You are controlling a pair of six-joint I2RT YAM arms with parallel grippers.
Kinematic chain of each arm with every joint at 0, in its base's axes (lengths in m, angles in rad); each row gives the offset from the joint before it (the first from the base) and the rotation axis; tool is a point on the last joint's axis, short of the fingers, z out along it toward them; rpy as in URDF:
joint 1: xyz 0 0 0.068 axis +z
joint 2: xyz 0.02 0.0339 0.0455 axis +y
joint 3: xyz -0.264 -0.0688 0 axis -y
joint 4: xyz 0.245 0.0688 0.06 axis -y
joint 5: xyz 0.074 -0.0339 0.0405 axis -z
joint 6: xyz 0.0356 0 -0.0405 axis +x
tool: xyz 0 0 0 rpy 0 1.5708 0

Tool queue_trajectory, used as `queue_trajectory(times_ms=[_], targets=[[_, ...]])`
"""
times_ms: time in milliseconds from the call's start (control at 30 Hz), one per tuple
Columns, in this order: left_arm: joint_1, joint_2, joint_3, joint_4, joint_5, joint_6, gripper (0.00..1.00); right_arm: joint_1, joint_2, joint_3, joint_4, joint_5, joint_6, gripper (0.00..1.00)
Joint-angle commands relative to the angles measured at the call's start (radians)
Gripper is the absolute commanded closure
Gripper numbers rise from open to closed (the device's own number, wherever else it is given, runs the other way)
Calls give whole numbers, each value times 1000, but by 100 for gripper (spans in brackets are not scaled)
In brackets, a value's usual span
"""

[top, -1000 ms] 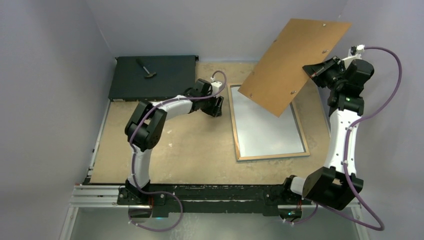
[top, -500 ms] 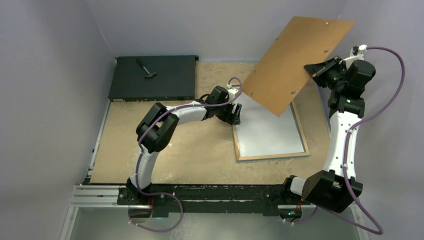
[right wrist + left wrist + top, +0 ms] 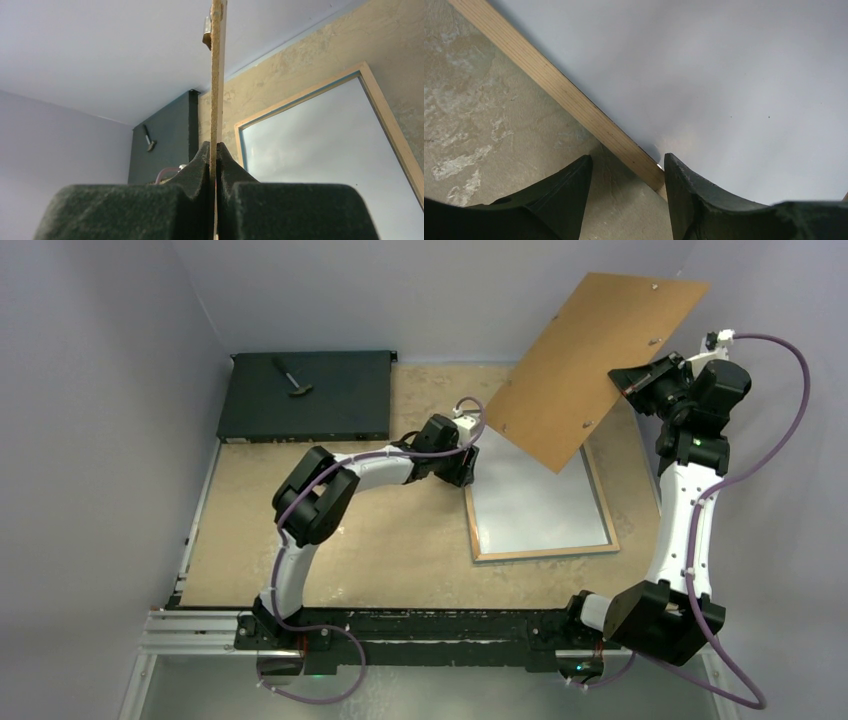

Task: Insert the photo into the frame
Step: Move the photo frame to the center of the board.

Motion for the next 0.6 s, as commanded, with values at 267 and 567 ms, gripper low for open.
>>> queue_trajectory(times_ms=[267, 567], targets=[[-4, -79, -117, -35, -132, 142, 52, -3, -60, 48, 102, 19, 23, 100], [65, -183, -216, -51, -130, 209, 61, -4, -58, 8, 157, -12, 44, 100]])
